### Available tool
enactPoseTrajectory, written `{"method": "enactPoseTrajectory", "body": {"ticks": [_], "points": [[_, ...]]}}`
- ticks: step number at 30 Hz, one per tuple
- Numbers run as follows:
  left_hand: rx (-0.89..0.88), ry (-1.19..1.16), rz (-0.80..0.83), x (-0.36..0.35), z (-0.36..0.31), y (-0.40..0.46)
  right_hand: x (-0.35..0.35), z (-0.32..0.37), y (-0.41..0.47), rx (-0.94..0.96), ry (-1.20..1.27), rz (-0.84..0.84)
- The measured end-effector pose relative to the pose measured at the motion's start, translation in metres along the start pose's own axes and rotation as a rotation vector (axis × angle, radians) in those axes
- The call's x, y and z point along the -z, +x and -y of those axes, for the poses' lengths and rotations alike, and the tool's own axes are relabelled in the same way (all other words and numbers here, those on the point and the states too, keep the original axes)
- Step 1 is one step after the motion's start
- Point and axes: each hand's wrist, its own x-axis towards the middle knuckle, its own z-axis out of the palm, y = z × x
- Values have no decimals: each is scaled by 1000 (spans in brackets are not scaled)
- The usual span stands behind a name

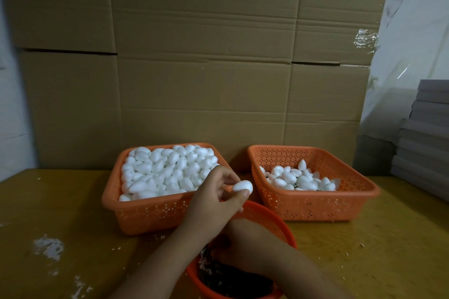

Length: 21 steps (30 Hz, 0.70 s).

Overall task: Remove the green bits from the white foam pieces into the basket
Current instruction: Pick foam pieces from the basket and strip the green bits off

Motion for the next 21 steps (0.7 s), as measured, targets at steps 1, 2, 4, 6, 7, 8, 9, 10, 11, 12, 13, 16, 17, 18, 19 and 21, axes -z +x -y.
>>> {"method": "enactPoseTrajectory", "body": {"ticks": [1, 2, 4, 6, 7, 8, 9, 10, 11, 12, 13, 16, 17, 18, 19, 21], "points": [[-1, -7, -7, 0, 0, 0, 0, 0, 0, -3, 0, 2], [-4, -10, -6, 1, 0, 0, 0, 0, 0, -4, -4, 3], [-20, 5, 17, 1, 0, 0, 1, 0, 1, -5, -16, 2], [-40, 42, 23, 2, -1, 0, 0, 0, 1, -7, -21, 3], [-51, 67, 21, 3, 0, 0, 0, 0, 1, -7, -23, 4], [-59, 94, 18, 3, 0, 0, -1, 0, 1, -7, -25, 4], [-57, 117, 16, 3, 1, 0, -1, 0, 1, -6, -25, 3], [-46, 124, 15, 2, 1, -1, -1, 0, 1, -5, -23, 2], [-31, 115, 13, 2, 1, -1, -1, 0, 1, -4, -20, 1], [-21, 98, 8, 2, 1, -1, 0, 0, 1, -3, -16, 1], [-14, 81, -3, 2, 1, 0, 0, -1, 1, -3, -10, 0], [-10, 30, -34, 0, 0, 1, -1, 0, 0, 8, -3, 1], [-8, 19, -50, 0, -1, 1, -1, 0, 0, 10, -6, 2], [-8, 20, -65, 0, 0, 1, -1, 0, 1, 10, -7, 4], [-10, 25, -76, 1, 1, 1, -1, 0, 1, 9, -5, 8], [-27, 60, -93, 2, 1, 1, 0, 0, 1, 9, 5, 16]]}}
